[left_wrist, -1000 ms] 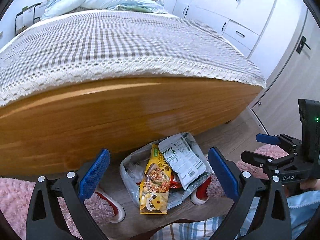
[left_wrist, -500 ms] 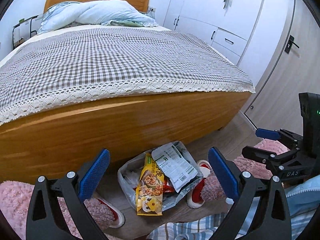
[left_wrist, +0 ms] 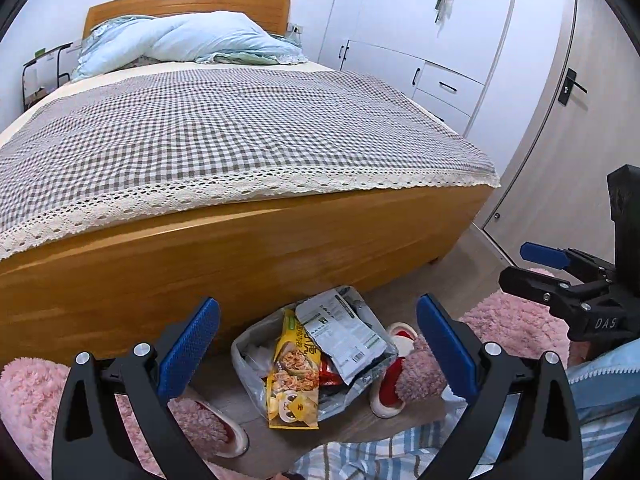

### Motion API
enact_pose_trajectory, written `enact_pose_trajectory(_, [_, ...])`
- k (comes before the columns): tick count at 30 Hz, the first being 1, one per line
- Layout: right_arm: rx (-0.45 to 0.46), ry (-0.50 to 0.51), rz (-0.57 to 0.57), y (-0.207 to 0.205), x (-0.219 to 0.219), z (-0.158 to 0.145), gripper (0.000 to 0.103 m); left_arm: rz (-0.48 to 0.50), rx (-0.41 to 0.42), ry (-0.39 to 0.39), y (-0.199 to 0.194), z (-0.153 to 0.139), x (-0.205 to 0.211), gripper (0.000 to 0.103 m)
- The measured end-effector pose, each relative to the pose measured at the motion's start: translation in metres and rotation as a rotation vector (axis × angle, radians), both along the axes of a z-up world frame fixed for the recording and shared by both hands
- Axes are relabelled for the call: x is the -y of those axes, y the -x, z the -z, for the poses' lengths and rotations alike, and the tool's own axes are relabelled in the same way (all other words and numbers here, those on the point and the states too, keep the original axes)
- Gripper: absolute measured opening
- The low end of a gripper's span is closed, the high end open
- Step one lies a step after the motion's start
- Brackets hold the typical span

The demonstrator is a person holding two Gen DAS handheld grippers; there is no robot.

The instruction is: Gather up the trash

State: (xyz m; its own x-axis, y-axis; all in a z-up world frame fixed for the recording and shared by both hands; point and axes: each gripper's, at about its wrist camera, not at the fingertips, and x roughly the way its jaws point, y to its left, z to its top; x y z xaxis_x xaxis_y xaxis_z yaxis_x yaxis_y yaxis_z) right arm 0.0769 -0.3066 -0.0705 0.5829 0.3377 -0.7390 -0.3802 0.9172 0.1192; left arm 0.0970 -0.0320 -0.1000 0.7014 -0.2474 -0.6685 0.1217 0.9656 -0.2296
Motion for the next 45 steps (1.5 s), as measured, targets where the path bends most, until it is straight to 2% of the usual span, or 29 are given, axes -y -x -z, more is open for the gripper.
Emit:
enact_pose_trajectory(16, [0.011,0.054,0.036,0.012,-0.001,-0.006,0.094,0.005,-0.002,0.028,0.008,0.002,0.002,0.095])
enact_pose_trajectory(45, [0.001,0.073,0.044,0.012,-0.002,-0.007,0.094,0.025,-0.017,0.044,0.004,0.005,0.004,0.095])
